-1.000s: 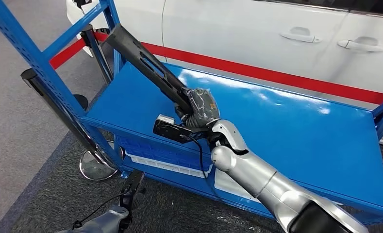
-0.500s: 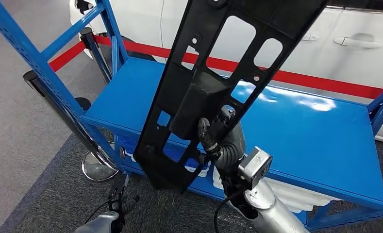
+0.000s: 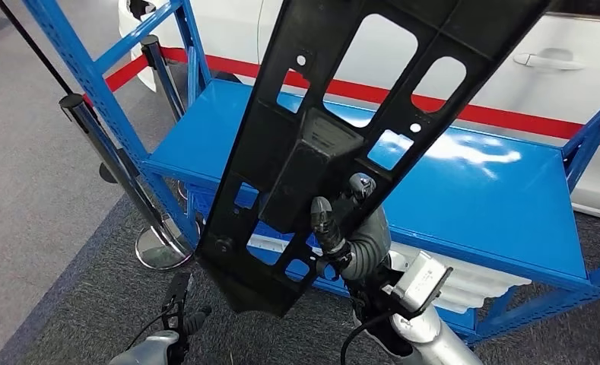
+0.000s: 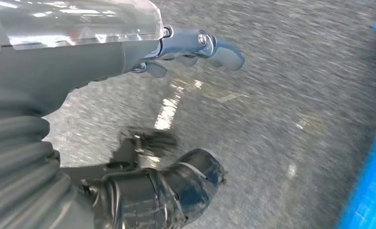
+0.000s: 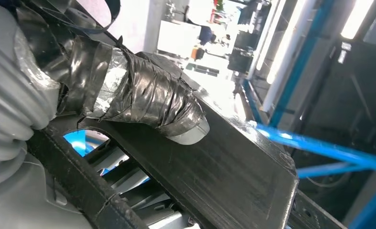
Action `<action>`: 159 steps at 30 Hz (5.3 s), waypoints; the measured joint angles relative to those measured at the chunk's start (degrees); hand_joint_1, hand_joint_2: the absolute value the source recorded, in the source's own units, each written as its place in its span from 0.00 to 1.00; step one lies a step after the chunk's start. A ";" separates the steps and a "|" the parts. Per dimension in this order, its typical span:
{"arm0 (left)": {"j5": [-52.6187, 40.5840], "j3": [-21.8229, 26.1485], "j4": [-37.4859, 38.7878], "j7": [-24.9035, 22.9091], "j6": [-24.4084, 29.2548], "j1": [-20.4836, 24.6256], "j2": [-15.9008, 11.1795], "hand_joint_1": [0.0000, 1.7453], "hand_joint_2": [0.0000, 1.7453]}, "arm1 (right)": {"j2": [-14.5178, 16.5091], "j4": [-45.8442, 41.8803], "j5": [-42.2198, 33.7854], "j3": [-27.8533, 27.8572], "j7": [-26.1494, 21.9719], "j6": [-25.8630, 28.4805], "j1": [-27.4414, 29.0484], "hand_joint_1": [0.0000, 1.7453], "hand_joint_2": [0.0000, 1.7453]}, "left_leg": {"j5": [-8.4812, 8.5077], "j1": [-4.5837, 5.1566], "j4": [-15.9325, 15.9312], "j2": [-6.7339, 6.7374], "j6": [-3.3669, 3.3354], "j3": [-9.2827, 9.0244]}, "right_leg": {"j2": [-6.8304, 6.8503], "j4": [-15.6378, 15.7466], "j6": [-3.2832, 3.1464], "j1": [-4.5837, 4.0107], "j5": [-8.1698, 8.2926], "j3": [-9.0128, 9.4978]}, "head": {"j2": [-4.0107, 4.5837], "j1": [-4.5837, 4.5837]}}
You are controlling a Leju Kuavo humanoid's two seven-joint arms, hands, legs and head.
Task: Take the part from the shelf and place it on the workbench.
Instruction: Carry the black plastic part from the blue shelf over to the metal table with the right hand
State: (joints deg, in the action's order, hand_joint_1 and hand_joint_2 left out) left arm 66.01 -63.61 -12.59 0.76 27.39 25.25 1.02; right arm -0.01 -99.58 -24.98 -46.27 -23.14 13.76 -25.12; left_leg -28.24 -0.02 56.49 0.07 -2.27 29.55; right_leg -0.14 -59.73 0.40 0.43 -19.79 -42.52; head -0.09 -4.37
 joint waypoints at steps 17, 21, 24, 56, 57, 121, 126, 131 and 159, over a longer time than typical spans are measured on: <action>0.33 0.33 0.02 -0.64 -0.99 -0.63 -1.01 0.00 1.00 | -1.13 -0.22 0.07 -0.02 2.55 -0.88 -0.84 1.00 1.00 | -0.62 -1.00 9.85 0.04 3.33 13.11 | -0.01 -1.02 -1.70 0.85 -6.51 7.35 | 0.00 -0.17; 0.31 0.33 0.02 -0.67 -1.49 -0.70 -1.05 0.00 1.00 | -1.13 -0.15 0.07 -0.02 2.55 -0.93 -0.98 1.00 1.00 | -3.57 -0.86 18.65 0.01 3.03 12.24 | 0.07 -1.05 -2.09 0.22 -3.68 3.72 | 0.00 -0.22; 0.26 0.33 0.02 -0.74 -1.93 -0.52 -1.24 0.00 1.00 | -1.12 -0.10 0.07 -0.02 2.54 -1.03 -1.17 1.00 1.00 | -1.54 -0.11 9.43 -0.03 1.44 3.64 | 0.09 -1.03 -1.92 -0.11 -1.74 1.77 | 0.00 -0.22; 0.69 0.71 0.02 -2.60 -2.17 -0.53 -2.44 0.00 1.00 | -1.43 0.80 0.73 -0.02 2.54 -2.58 -1.95 1.00 1.00 | 0.12 0.27 4.12 2.64 2.01 2.00 | 3.15 -0.13 -0.79 0.34 -3.38 4.72 | 0.00 -0.57; 0.63 0.74 0.02 -2.73 -2.17 -0.34 -2.48 0.00 1.00 | -1.41 0.82 0.84 -0.02 2.55 -2.74 -2.06 1.00 1.00 | -0.69 0.55 2.13 2.67 1.69 1.00 | 3.75 -0.04 -0.48 0.29 -3.12 4.76 | 0.00 -0.56; -0.88 0.79 0.12 -6.01 -1.17 -0.26 -3.70 0.00 1.00 | -2.05 2.81 2.76 -0.71 4.09 -7.94 -4.11 1.00 1.00 | 5.40 0.57 0.29 0.98 0.41 6.23 | 4.67 -0.08 -0.25 -0.22 -7.52 8.68 | 0.00 -0.70; -1.06 0.79 0.13 -6.57 -1.39 -0.10 -3.67 0.00 1.00 | -2.70 3.13 17.52 -2.59 8.23 -4.00 -4.96 1.00 1.00 | 5.85 -0.07 -0.46 -1.69 -0.11 5.73 | 0.47 -14.40 0.58 0.27 -13.50 1.59 | 0.00 -0.06; -1.27 0.79 0.13 -7.11 -1.62 -0.22 -3.68 0.00 1.00 | -3.28 3.42 33.27 -6.49 13.22 -1.96 -6.44 1.00 1.00 | 4.45 -1.06 2.47 -5.32 1.51 6.87 | -2.24 -3.07 1.74 1.66 -6.75 6.35 | 0.00 0.04; -1.87 0.79 0.15 -8.11 -1.98 -0.11 -3.80 0.00 1.00 | -3.91 3.95 41.94 -13.47 16.79 -0.76 -8.53 1.00 1.00 | 4.78 0.00 1.81 -3.87 -0.13 6.67 | -0.17 -10.47 0.72 0.33 -9.32 2.58 | 0.00 -0.26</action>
State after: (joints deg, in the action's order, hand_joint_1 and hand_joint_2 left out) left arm 64.14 -62.82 -12.44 -7.34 25.41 25.14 -2.78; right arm -3.92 -95.63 16.96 -59.75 -6.35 13.00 -33.65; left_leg -23.45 -0.02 58.30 -3.80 -2.39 36.22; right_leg -0.31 -70.21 1.12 0.76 -29.11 -39.94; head -0.09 -4.62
